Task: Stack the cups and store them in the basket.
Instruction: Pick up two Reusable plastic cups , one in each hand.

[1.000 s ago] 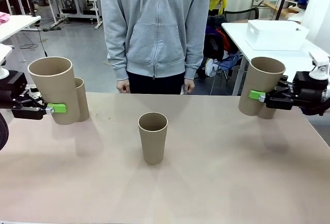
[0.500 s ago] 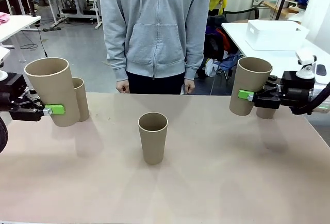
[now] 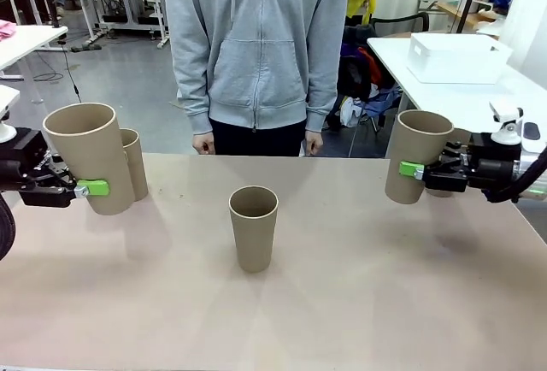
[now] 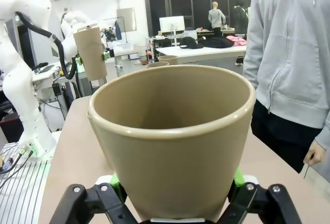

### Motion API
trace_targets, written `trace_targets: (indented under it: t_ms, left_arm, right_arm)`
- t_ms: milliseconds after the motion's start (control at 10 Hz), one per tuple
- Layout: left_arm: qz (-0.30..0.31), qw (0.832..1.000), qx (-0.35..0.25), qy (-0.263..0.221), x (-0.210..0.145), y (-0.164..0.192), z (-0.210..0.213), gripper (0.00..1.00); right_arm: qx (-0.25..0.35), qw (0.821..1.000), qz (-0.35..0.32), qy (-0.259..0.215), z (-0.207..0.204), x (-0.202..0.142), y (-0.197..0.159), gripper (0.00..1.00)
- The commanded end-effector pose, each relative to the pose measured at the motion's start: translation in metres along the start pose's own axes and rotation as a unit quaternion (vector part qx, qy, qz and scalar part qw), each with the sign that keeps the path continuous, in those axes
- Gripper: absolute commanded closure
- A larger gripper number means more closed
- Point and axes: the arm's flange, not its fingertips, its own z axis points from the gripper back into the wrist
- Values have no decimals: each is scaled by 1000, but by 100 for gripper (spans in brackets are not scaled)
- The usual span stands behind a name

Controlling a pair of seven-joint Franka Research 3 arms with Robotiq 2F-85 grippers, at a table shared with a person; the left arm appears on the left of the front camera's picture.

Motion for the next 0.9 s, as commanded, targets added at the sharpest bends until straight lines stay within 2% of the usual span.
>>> trace_targets:
  t_ms: [0, 800]
  left_arm:
    - [-11, 1000, -2, 0, -10, -86, -32, 17]
    - [-9, 1000, -14, -2, -18, -86, -36, 17]
  right_arm:
    - [13, 1000, 14, -2, 30, -26, 88, 15]
    - [63, 997, 26, -21, 35, -26, 114, 15]
